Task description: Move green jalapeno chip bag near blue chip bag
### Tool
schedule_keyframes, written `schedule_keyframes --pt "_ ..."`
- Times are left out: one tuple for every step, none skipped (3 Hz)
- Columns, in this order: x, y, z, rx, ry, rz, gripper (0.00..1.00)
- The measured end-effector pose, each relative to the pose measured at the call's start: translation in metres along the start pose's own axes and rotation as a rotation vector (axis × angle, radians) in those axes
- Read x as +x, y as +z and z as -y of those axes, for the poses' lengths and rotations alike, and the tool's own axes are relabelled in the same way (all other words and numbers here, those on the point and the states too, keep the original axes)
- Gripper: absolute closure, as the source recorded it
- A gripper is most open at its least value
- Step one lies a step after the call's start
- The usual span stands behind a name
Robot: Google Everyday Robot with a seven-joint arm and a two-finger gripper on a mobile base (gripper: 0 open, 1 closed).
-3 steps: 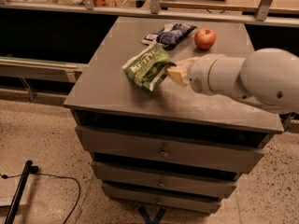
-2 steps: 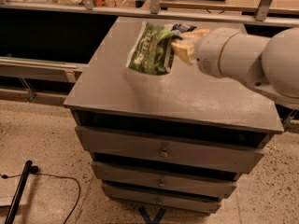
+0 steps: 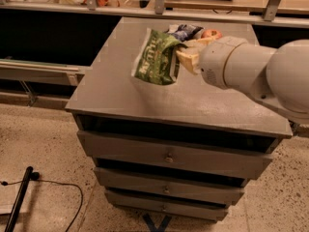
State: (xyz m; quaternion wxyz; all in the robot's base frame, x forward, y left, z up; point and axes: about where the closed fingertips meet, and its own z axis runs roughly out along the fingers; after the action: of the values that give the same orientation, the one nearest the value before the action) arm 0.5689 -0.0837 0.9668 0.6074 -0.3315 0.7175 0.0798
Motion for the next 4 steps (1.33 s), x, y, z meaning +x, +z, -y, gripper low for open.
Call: schedule_keyframes --pt "0.018 0.002 -0.004 0.06 0.043 -0.016 1.0" --pt "0.024 0.006 0.005 0.154 0.067 0.0 1.0" --pt "0.033 0.005 0.017 0.274 0.1 0.0 1.0" --pt "0.05 0.003 0.028 0.372 0.135 -0.022 1.0"
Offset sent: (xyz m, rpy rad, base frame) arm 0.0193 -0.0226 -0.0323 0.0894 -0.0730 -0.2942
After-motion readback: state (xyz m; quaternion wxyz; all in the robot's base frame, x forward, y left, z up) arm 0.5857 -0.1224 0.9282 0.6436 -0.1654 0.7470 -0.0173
